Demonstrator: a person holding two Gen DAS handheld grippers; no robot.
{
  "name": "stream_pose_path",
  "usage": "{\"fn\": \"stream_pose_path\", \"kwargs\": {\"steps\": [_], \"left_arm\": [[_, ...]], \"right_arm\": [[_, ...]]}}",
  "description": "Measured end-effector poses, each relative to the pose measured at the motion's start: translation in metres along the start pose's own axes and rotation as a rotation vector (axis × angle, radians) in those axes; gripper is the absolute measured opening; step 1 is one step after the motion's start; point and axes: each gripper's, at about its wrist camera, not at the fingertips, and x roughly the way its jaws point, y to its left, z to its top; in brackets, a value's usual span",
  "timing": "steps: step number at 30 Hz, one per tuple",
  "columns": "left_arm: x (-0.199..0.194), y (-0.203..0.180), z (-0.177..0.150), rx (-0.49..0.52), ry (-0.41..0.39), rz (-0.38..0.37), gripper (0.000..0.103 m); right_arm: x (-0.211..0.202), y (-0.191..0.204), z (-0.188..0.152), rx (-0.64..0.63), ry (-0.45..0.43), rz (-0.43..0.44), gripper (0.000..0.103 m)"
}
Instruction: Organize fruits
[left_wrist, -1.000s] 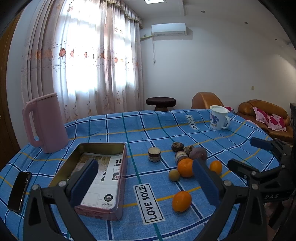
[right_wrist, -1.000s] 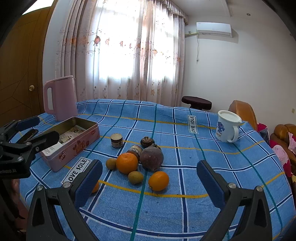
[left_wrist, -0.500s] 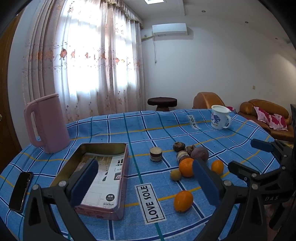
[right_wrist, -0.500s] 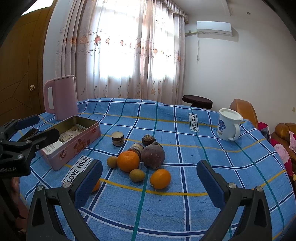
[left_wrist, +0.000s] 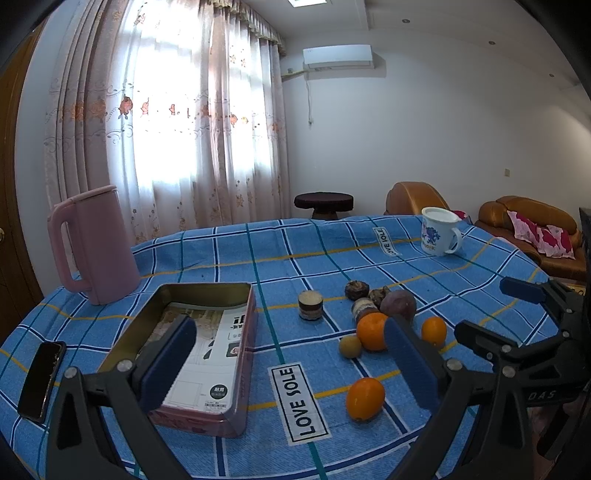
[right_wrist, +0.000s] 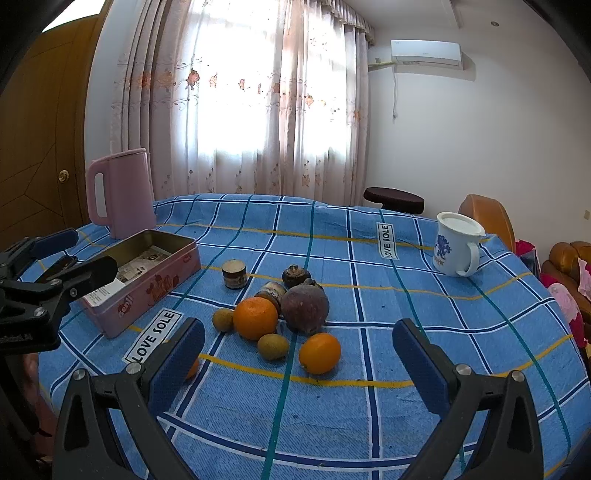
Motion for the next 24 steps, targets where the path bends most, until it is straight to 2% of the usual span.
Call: {"fn": "stream_pose_path", "kwargs": {"steps": [14,24], "left_arm": [[0.001,-0.001,0.000,0.003,0.006,0.000,0.103],[0.014,-0.012,-0.012,0.028,0.050,-0.014,0.103]], "right_arm": [[0.000,0.000,-0.001,0.004,0.002,-0.001,0.102],[0.008,-0.014,-0.009,0.028,0.017,-0.013,0.102]]}}
